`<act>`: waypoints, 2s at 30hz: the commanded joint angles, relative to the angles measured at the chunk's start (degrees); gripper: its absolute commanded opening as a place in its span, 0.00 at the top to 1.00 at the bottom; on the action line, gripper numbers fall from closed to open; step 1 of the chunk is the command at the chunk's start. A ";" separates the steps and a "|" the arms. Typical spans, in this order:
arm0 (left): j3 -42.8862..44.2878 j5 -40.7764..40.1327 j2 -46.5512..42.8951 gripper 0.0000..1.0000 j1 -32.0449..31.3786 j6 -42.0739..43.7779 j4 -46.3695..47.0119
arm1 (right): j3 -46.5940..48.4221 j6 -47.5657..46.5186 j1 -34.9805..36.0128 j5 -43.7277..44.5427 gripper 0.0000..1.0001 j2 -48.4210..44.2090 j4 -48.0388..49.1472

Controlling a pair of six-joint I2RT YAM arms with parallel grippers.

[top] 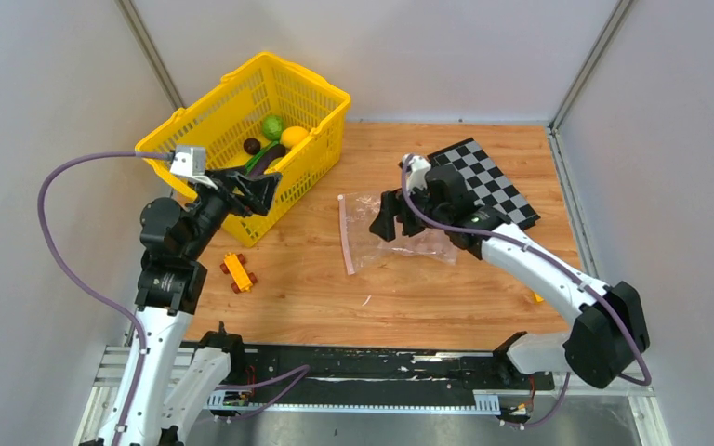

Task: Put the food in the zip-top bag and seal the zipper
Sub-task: Pick up the zipper food storage bag at the center of the board.

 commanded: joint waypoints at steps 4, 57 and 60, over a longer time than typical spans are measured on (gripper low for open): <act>-3.58 19.92 0.66 0.00 0.29 -1.92 2.09 | 4.05 1.33 8.65 9.94 0.22 8.60 0.90; -10.58 9.05 -5.87 0.08 -9.39 6.62 -18.51 | -21.34 -24.95 25.05 21.20 0.28 4.06 21.35; -11.12 6.80 -6.11 0.09 -11.69 6.31 -18.29 | -24.38 -28.39 27.89 25.14 0.28 4.14 27.13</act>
